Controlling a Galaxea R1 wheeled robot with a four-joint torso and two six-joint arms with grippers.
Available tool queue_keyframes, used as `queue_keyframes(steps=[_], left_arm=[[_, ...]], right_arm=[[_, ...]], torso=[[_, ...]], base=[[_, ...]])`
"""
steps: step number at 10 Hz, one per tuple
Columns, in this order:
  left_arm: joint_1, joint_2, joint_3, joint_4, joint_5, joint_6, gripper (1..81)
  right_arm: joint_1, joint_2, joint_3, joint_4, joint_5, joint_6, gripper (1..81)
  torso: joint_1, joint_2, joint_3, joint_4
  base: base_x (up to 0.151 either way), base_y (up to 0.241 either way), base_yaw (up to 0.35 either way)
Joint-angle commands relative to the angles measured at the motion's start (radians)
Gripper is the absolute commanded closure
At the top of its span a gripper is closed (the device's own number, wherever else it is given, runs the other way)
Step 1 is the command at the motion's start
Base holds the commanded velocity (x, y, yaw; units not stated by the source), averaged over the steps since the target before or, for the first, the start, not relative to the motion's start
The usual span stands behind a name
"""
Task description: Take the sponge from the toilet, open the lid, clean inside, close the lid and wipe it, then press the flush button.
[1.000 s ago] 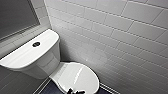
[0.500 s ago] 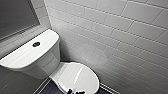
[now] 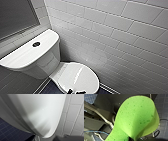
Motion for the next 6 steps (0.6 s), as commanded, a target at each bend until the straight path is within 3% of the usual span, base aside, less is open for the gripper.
queue_keyframes(steps=[1,4,6], left_arm=[[-0.094,-0.010,0.062,0.023,0.023,0.008,1.0],[-0.099,-0.007,0.053,0.023,0.022,0.006,1.0],[-0.109,-0.004,0.042,0.020,-0.018,0.006,1.0]], right_arm=[[-0.039,-0.025,0.018,-0.021,-0.083,-0.002,81.1],[-0.041,-0.026,0.024,-0.021,-0.082,-0.002,81.1],[-0.044,-0.031,0.026,-0.021,-0.082,-0.002,81.1]], torso=[[0.000,0.000,0.000,0.000],[0.000,0.000,0.000,0.000],[0.000,0.000,0.000,0.000]], base=[[0.000,0.000,0.000],[0.000,0.000,0.000],[0.000,0.000,0.000]])
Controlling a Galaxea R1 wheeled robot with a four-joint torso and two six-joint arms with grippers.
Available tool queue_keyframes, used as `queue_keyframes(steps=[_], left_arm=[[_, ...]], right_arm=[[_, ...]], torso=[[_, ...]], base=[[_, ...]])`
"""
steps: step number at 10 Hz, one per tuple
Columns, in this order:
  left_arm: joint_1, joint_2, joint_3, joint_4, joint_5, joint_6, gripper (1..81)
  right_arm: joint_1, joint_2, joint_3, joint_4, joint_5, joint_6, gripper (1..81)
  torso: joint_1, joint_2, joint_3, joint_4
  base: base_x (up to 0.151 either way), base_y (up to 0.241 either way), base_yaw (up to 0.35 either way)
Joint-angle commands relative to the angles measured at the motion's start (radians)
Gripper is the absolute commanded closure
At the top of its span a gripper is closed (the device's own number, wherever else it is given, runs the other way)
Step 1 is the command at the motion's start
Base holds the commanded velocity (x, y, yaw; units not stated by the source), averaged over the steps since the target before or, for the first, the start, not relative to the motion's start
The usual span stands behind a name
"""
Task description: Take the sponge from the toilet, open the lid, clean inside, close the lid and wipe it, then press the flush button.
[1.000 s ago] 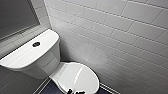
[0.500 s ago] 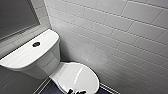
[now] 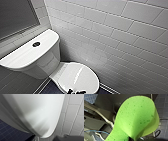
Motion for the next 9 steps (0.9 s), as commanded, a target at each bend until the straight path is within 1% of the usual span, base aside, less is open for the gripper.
queue_keyframes(steps=[1,4,9], left_arm=[[-0.118,-0.002,0.033,0.021,-0.016,-0.004,1.0],[-0.132,-0.008,0.037,0.023,-0.018,-0.007,1.0],[-0.131,-0.005,0.008,0.023,-0.068,-0.018,1.0]], right_arm=[[-0.043,-0.031,0.017,-0.021,-0.079,-0.002,81.1],[-0.046,-0.025,0.015,-0.019,-0.079,-0.002,81.1],[-0.049,-0.034,0.026,-0.019,-0.079,-0.001,81.1]], torso=[[0.000,0.000,0.000,0.000],[0.000,0.000,0.000,0.000],[0.000,0.000,0.000,0.000]], base=[[0.000,0.000,0.000],[0.000,0.000,0.000],[0.000,0.000,0.000]])
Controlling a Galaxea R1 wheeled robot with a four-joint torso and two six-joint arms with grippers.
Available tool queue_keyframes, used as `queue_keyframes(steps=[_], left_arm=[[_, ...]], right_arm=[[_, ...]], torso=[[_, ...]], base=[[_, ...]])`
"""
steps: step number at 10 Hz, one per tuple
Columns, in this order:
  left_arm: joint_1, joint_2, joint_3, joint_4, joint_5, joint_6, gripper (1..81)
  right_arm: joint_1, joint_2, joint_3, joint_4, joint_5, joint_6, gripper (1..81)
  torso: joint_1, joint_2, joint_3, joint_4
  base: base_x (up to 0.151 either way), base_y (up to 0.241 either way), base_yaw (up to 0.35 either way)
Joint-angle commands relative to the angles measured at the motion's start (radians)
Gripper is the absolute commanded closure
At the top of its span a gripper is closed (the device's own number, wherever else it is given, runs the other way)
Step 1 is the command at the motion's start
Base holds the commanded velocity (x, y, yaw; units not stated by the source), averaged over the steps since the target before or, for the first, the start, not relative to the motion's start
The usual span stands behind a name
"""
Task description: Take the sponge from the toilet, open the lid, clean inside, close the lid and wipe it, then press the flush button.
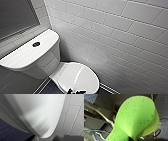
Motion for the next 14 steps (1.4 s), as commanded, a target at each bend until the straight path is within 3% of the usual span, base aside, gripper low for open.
queue_keyframes(steps=[1,9,14], left_arm=[[-0.124,-0.005,0.012,0.025,-0.093,0.007,1.0],[-0.121,-0.047,0.064,0.102,-0.188,-0.028,1.0],[-0.118,-0.044,0.060,0.169,-0.191,-0.073,1.0]], right_arm=[[-0.046,-0.035,0.025,-0.019,-0.078,-0.001,81.1],[-0.047,-0.052,0.054,-0.018,-0.078,0.001,81.1],[-0.046,-0.056,0.060,-0.018,-0.078,-0.001,81.1]], torso=[[0.000,0.000,0.000,0.000],[0.000,0.000,0.000,0.000],[0.000,0.000,0.000,0.000]], base=[[0.000,0.000,0.000],[0.000,0.000,0.000],[0.000,0.000,0.000]])
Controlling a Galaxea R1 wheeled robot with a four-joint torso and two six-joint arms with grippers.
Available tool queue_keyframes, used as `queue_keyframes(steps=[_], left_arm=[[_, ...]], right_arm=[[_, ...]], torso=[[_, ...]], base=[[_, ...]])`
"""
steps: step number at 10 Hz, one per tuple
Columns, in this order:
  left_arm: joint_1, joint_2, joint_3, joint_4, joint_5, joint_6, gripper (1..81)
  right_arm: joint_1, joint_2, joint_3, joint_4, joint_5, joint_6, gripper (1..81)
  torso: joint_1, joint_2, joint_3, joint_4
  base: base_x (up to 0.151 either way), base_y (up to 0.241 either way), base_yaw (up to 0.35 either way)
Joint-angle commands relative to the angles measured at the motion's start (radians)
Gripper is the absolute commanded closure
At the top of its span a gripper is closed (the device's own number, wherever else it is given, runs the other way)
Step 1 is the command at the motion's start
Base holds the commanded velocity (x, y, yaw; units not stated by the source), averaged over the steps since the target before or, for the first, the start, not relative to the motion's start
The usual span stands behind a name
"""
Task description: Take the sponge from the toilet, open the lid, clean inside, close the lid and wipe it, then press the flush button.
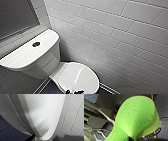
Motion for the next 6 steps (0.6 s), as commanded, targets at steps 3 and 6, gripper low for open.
queue_keyframes(steps=[3,6], left_arm=[[-0.138,-0.017,0.047,0.194,-0.127,-0.067,1.0],[-0.138,-0.020,0.040,0.264,-0.136,-0.138,1.0]], right_arm=[[-0.037,-0.030,0.019,-0.018,-0.078,-0.001,81.1],[-0.034,-0.032,0.022,-0.019,-0.078,-0.001,81.1]], torso=[[0.000,0.000,0.000,0.000],[0.000,0.000,0.000,0.000]], base=[[0.000,0.000,0.000],[0.000,0.000,0.000]])
